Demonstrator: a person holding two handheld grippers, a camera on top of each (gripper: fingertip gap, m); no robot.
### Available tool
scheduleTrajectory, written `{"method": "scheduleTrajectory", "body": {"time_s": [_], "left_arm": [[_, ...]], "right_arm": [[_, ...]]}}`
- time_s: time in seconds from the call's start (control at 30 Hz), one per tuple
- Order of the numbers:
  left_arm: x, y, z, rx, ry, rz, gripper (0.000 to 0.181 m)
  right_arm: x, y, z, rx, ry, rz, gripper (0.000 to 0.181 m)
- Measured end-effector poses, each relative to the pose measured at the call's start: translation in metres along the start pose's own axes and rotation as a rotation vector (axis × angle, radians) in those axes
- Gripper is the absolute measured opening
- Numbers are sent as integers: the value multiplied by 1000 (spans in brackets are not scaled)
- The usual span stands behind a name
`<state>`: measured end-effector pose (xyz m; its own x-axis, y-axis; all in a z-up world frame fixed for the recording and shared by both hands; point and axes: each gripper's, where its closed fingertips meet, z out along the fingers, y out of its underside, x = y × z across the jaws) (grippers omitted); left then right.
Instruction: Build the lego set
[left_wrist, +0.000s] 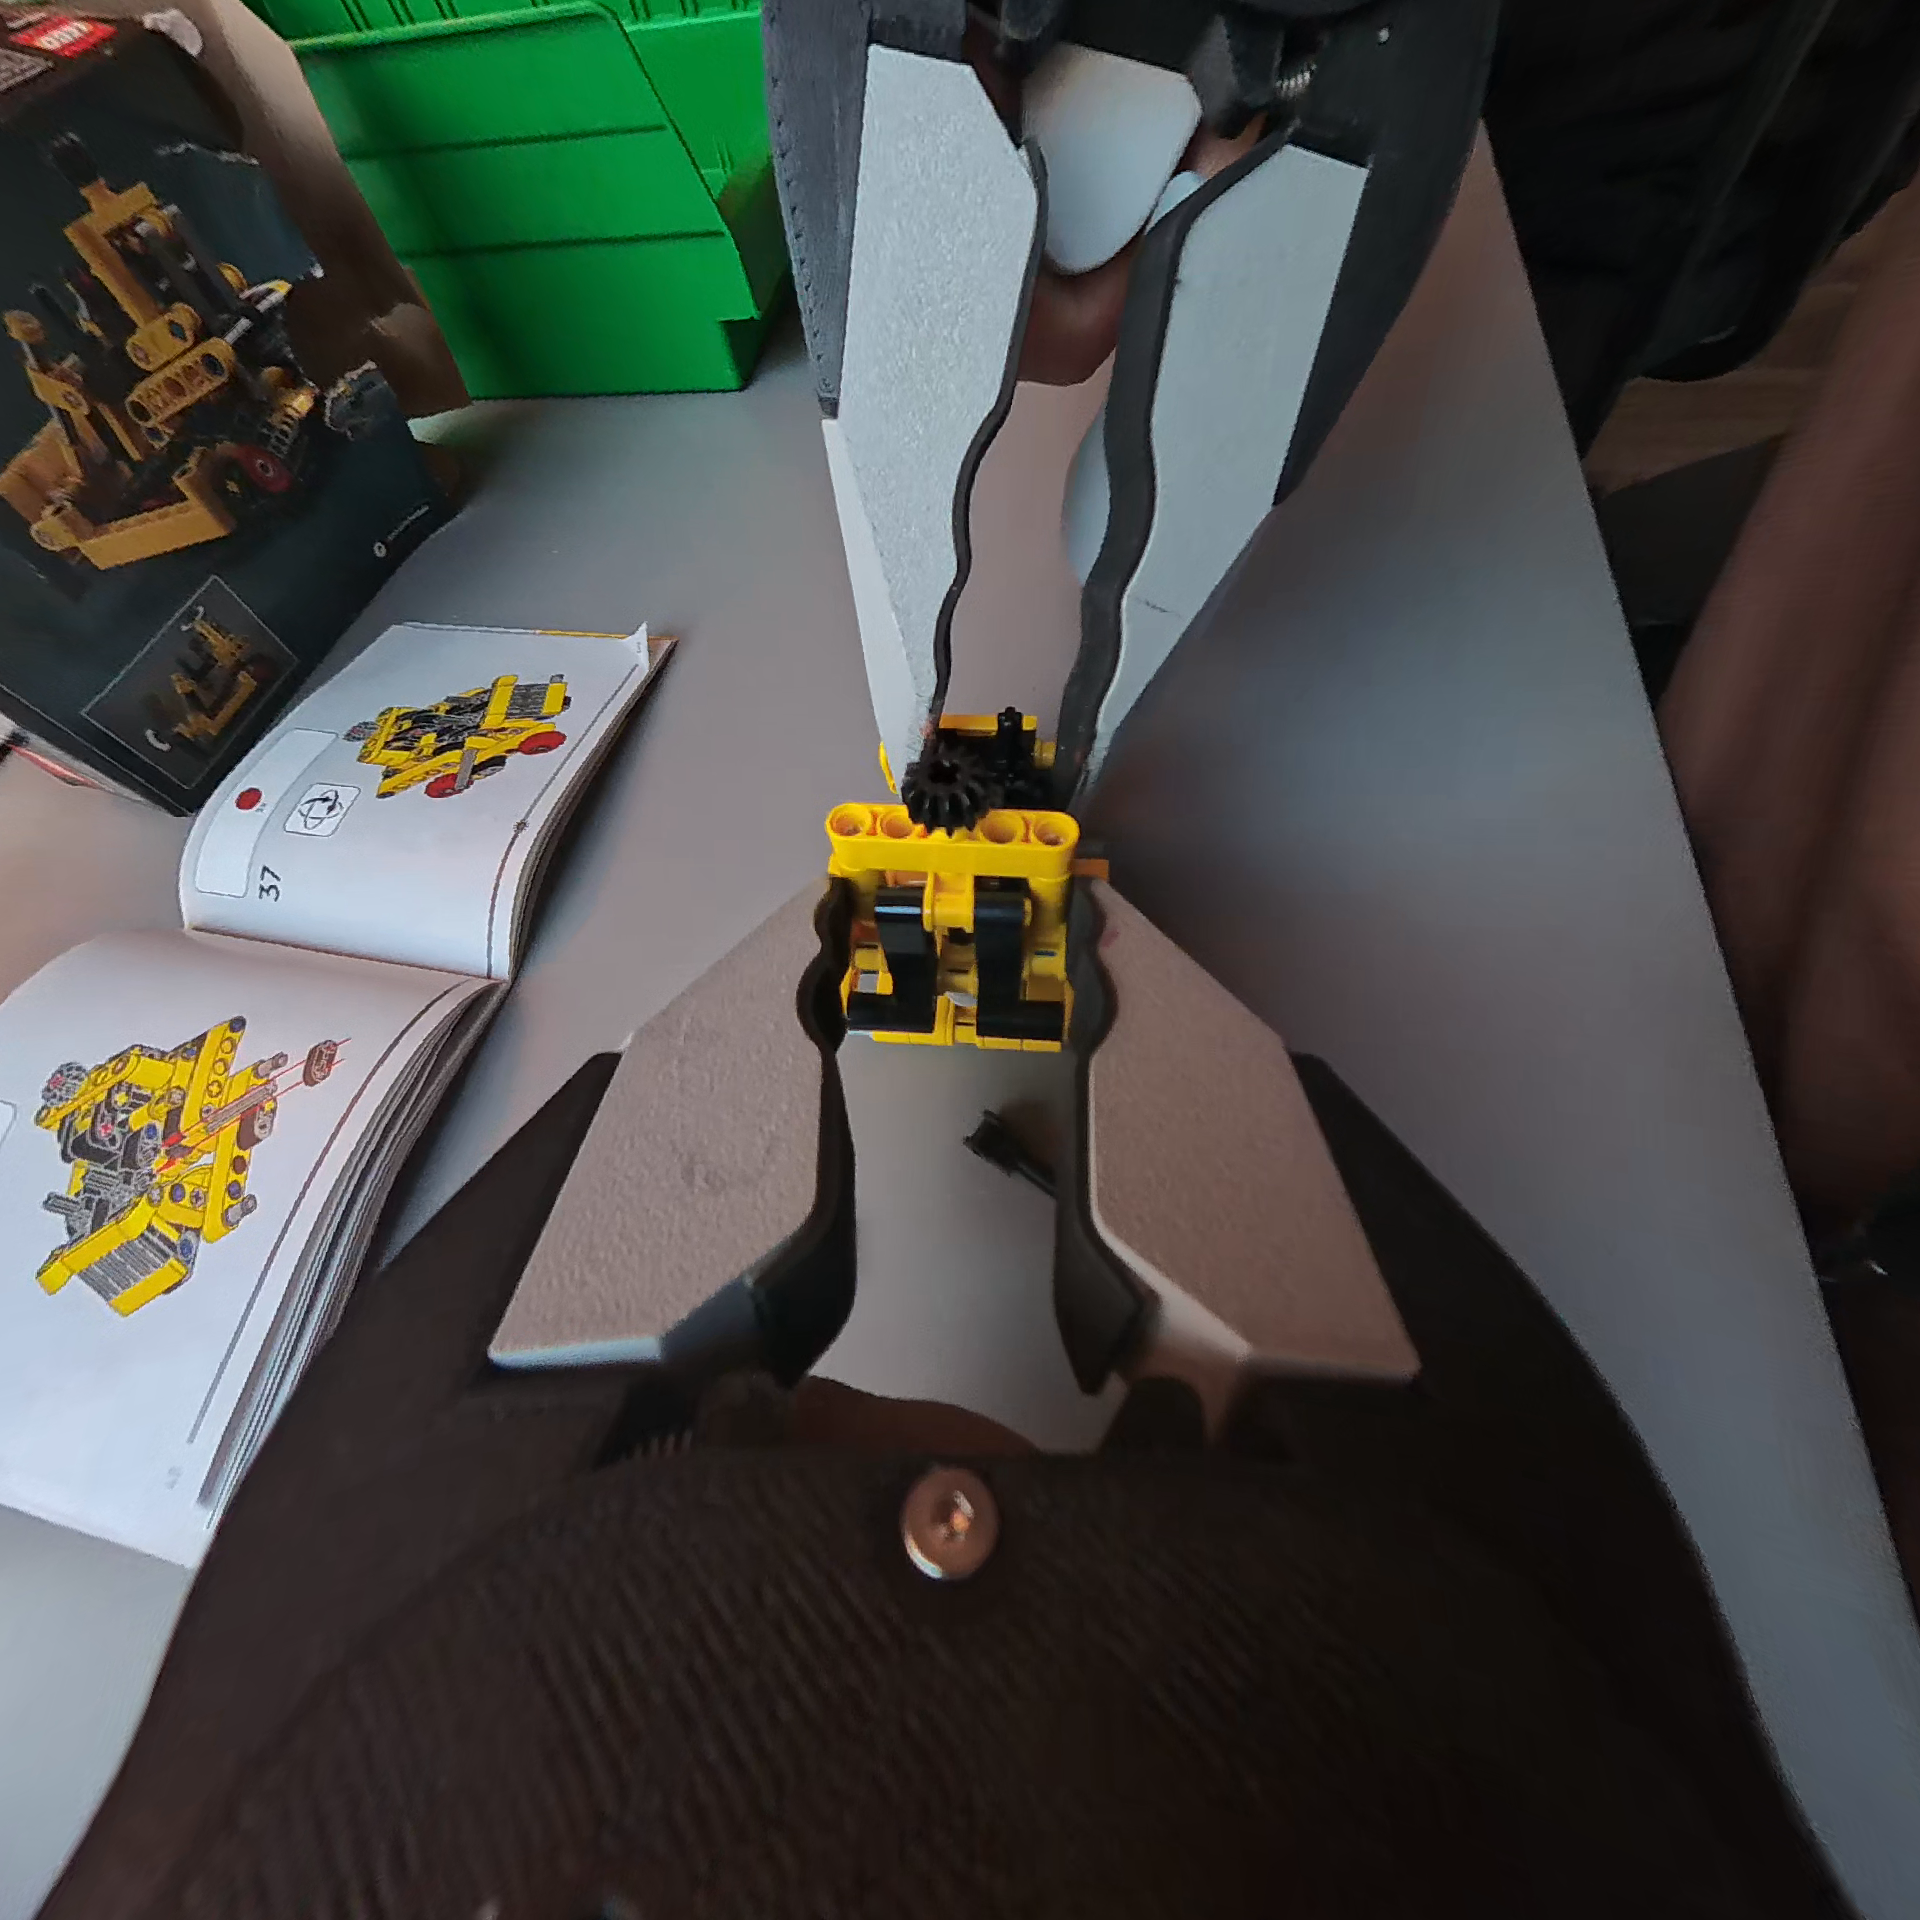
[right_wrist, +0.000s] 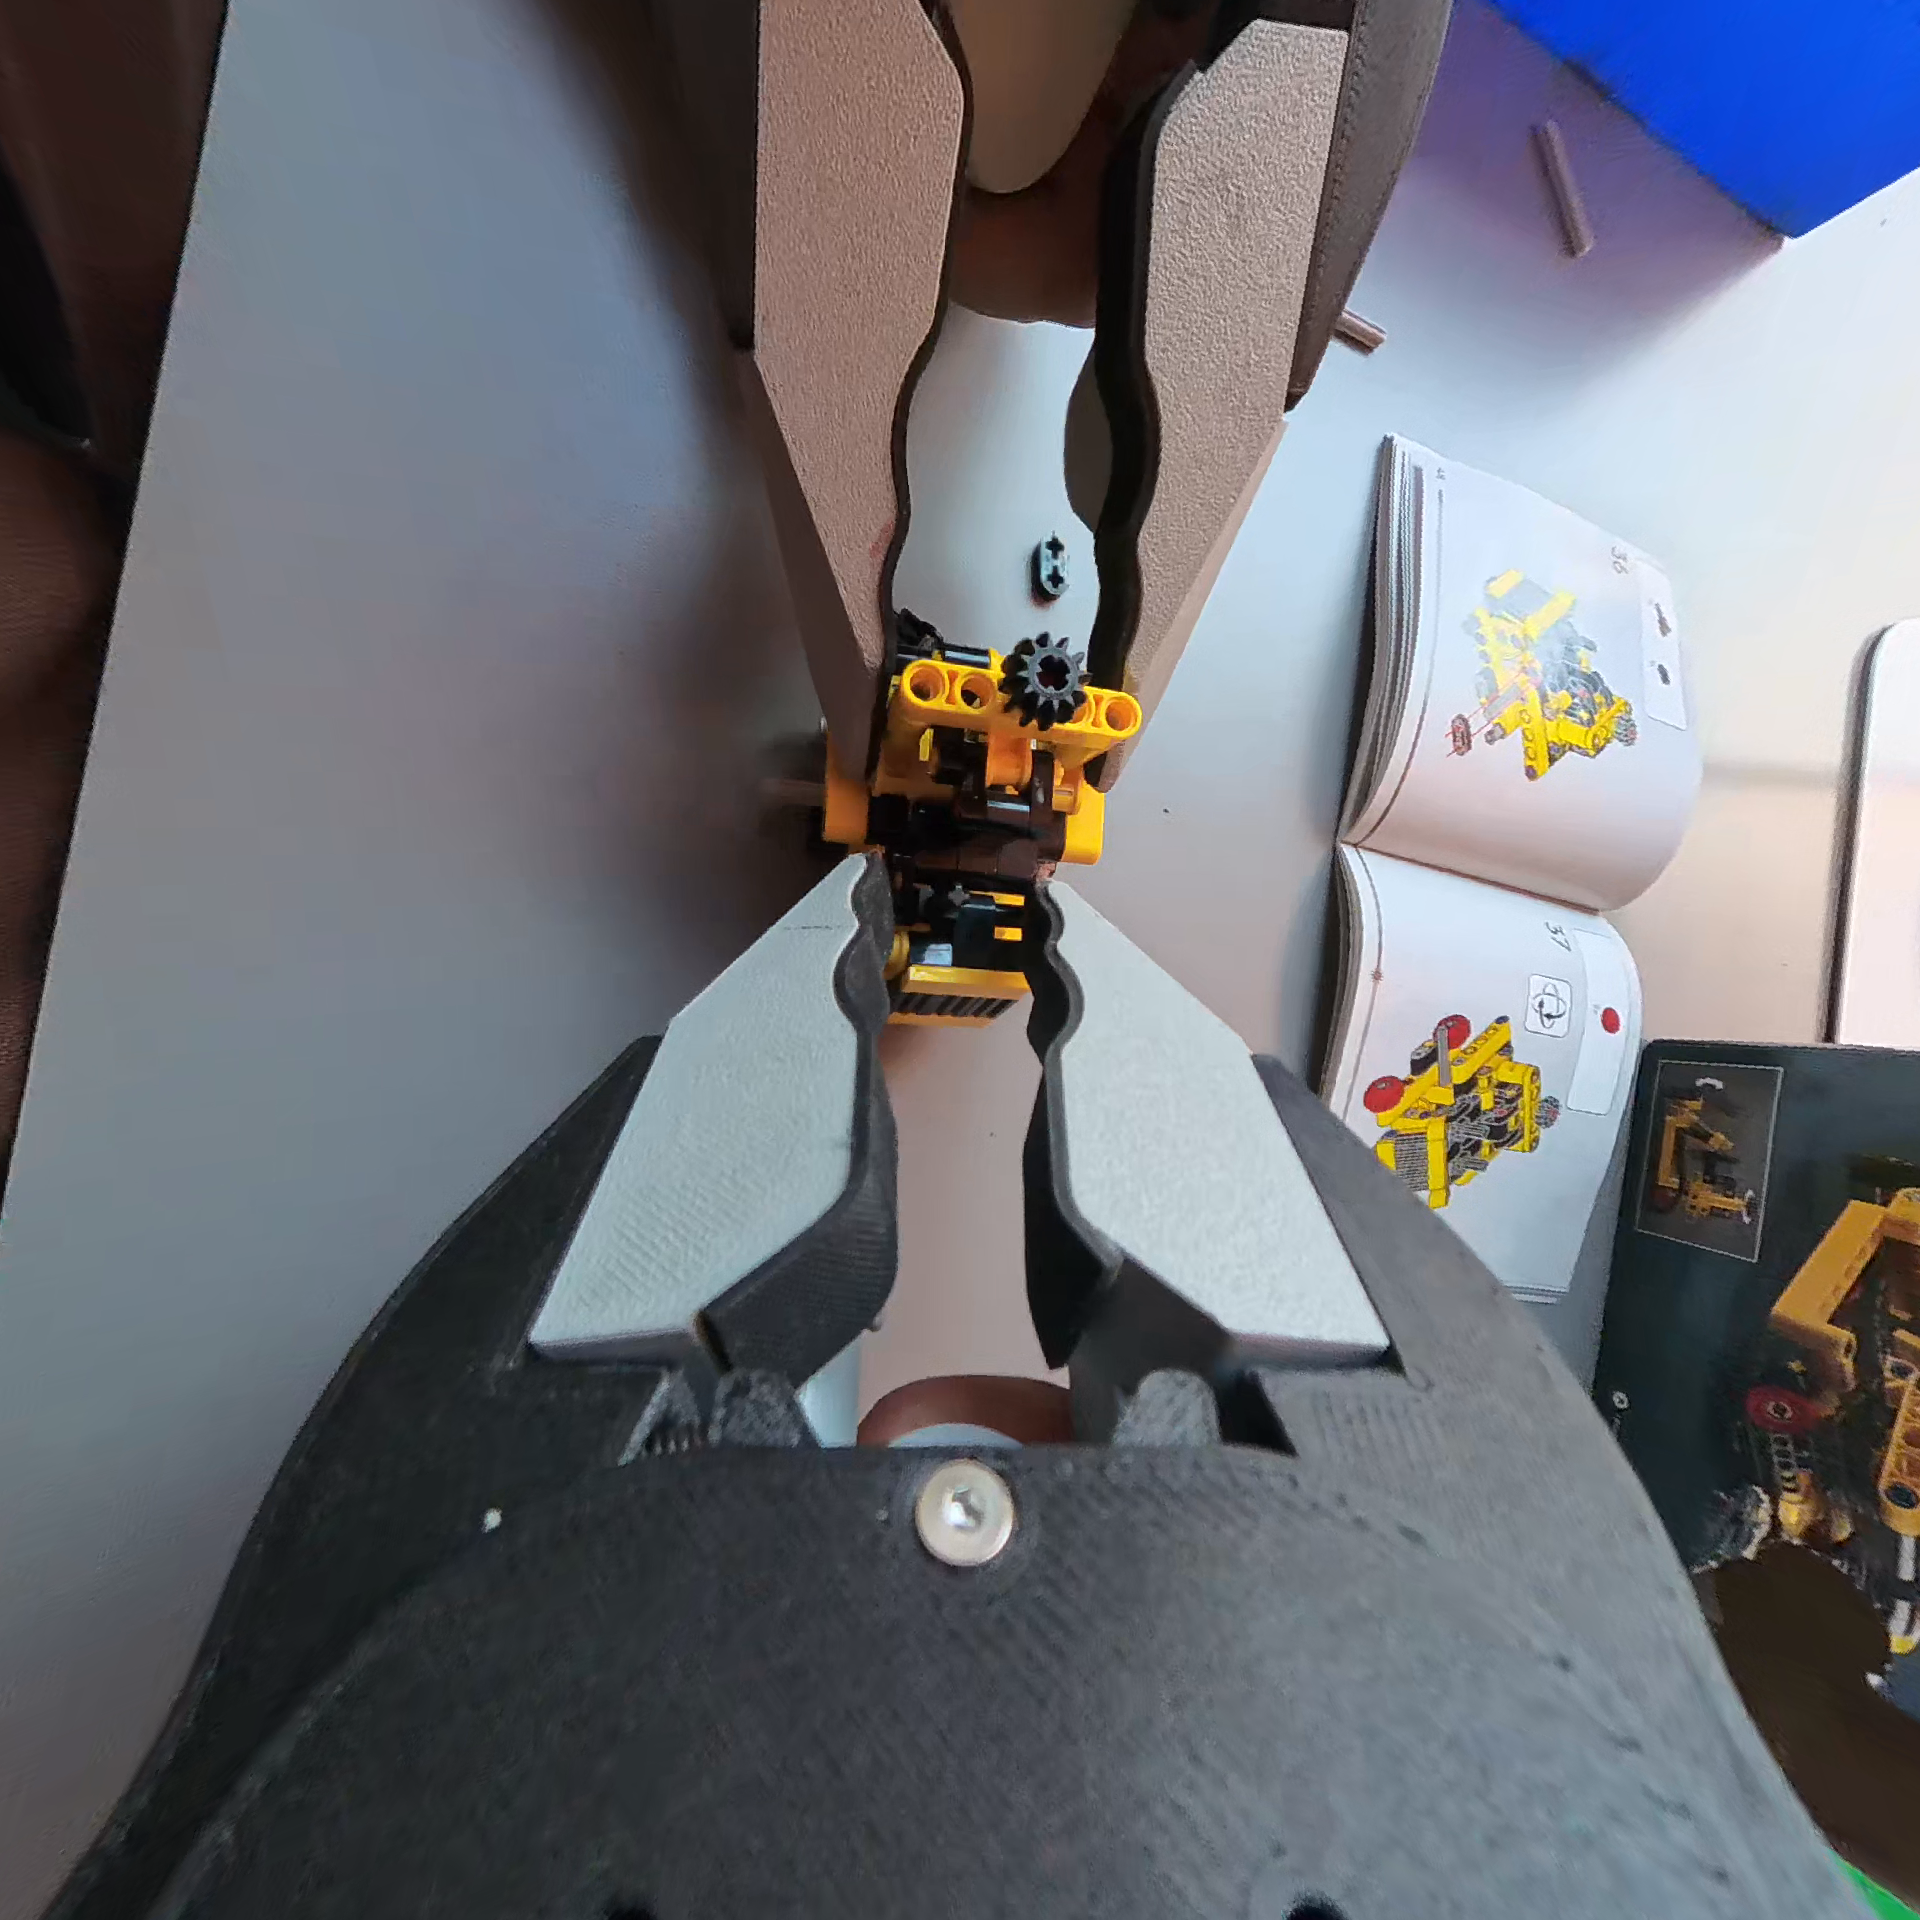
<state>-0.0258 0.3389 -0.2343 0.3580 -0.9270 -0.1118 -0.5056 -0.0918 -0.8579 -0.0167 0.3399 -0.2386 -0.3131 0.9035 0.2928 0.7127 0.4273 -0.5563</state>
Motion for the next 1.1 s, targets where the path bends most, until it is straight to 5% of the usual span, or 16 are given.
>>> {"method": "scheduleTrajectory", "body": {"time_s": [0.57, 0.9, 1.1], "left_arm": [[-6, 1, 0, -7, -54, -100, 39], [-8, -4, -1, 20, -132, 98, 40], [-8, -5, -1, 22, -136, 114, 39]], "right_arm": [[3, 0, 0, -62, -9, 32, 16], [7, -3, -26, -37, 345, -69, 22], [15, -7, -19, -15, 373, -71, 26]]}}
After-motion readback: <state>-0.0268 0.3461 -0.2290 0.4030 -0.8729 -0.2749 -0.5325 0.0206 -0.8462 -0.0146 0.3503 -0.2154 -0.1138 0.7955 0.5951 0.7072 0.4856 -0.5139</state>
